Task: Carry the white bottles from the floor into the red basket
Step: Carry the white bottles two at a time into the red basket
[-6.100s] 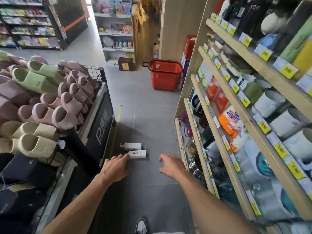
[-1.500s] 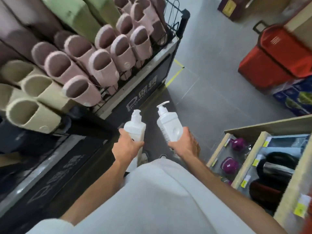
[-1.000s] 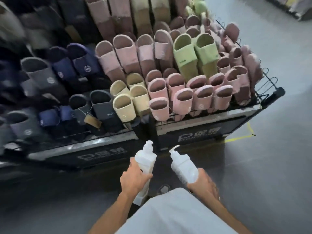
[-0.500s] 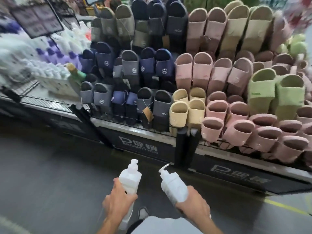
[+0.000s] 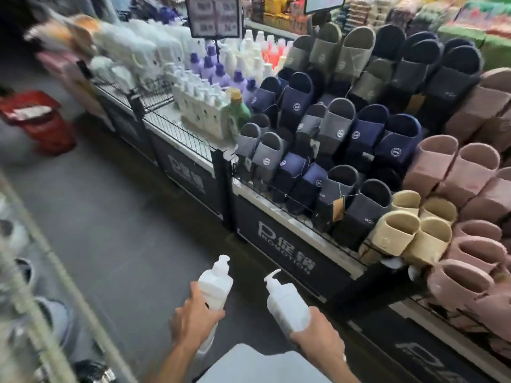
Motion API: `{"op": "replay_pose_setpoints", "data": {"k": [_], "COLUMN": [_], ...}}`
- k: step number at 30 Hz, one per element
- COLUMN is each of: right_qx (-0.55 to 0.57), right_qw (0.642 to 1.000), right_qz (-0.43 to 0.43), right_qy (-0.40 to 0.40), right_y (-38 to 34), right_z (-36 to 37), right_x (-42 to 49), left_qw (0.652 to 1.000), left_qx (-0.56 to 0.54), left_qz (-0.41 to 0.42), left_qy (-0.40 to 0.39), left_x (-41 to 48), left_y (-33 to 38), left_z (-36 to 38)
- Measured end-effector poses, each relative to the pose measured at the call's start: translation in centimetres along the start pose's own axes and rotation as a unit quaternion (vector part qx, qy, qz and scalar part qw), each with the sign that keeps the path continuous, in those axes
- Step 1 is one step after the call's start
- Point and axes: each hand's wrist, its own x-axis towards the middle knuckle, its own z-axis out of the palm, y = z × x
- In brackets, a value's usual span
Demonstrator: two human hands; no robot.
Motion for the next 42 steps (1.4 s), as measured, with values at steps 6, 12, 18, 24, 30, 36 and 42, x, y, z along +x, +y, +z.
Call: {"op": "replay_pose_setpoints", "data": {"k": [6, 12, 18, 24, 30, 36, 42], "right_qx": [-0.020, -0.044, -0.072, -0.095, -0.104, -0.109, -0.129], "right_qw": [0.996, 0.984, 0.964, 0.939, 0.917, 0.899, 0.879], "right_qz": [-0.084, -0.171, -0.255, -0.330, -0.383, -0.423, -0.459], "right_qy": [-0.002, 0.004, -0.004, -0.024, -0.036, -0.039, -0.016], "right_y": [-8.7, -16.0, -23.5, -30.7, -37.3, -42.7, -49.6], "right_z": [0.4, 0.7, 0.3, -0.9, -2.8, -3.5, -3.3], "right_x": [0.6, 3.5, 7.7, 11.5, 13.5, 14.2, 12.9], "left_qw": [0.998, 0.995, 0.988, 0.980, 0.940, 0.920, 0.942], "left_qx": [-0.027, -0.026, -0.034, -0.059, -0.175, -0.211, -0.174], "left_qz": [-0.058, -0.093, -0.136, -0.169, -0.255, -0.278, -0.238], "left_qy": [0.012, 0.031, 0.057, 0.082, 0.145, 0.181, 0.158], "left_x": [3.9, 7.9, 12.7, 15.9, 17.5, 20.7, 24.6], "left_y": [-4.2, -6.5, -7.2, -7.0, -7.6, -8.6, -10.6], "left_z": [-2.8, -5.5, -8.5, -12.0, -14.3, -18.8, -24.3]}}
